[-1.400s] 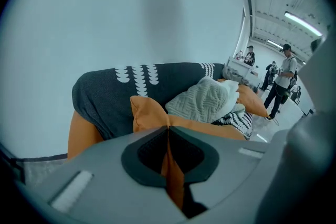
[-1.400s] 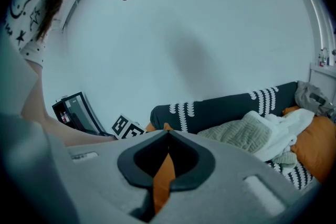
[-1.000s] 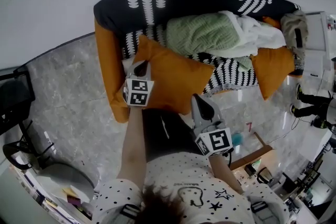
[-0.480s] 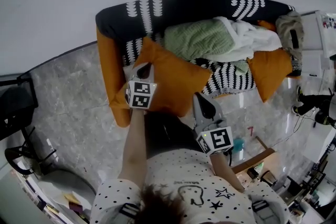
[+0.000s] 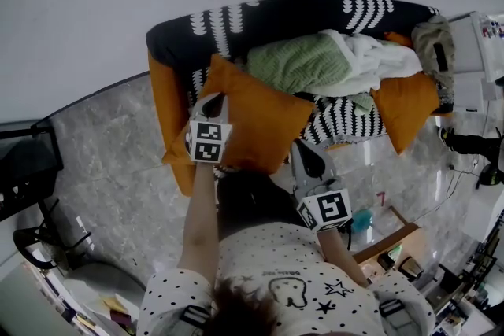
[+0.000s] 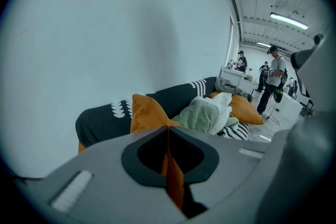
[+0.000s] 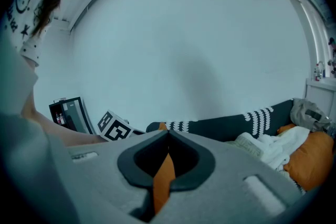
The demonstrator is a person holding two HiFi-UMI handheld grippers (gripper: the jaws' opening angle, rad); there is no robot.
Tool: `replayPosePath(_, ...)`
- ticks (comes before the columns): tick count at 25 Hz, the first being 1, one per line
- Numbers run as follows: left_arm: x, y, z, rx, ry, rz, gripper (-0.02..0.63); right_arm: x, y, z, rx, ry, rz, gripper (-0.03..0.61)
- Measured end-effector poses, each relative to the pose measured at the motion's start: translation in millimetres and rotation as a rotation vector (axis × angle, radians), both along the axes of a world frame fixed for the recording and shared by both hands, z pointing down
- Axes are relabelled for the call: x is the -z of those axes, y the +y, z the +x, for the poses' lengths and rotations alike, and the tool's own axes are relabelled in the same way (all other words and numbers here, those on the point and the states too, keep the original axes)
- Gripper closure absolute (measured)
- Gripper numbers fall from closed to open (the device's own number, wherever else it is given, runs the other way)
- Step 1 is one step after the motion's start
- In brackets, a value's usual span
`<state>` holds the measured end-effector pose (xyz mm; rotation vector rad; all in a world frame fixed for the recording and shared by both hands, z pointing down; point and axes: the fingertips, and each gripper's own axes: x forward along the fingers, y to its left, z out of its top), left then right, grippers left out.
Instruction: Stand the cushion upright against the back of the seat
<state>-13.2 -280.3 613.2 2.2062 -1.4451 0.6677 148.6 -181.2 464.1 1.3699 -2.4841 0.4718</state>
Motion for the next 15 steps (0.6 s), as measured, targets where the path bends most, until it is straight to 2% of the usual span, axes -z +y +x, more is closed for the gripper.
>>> replayPosePath(15,32.6,-35.4,-17.8,-0.077,-0.049,0.06,0.606,7.8,-12.5,-8.9,-0.012,-0.005,0.027,0.581)
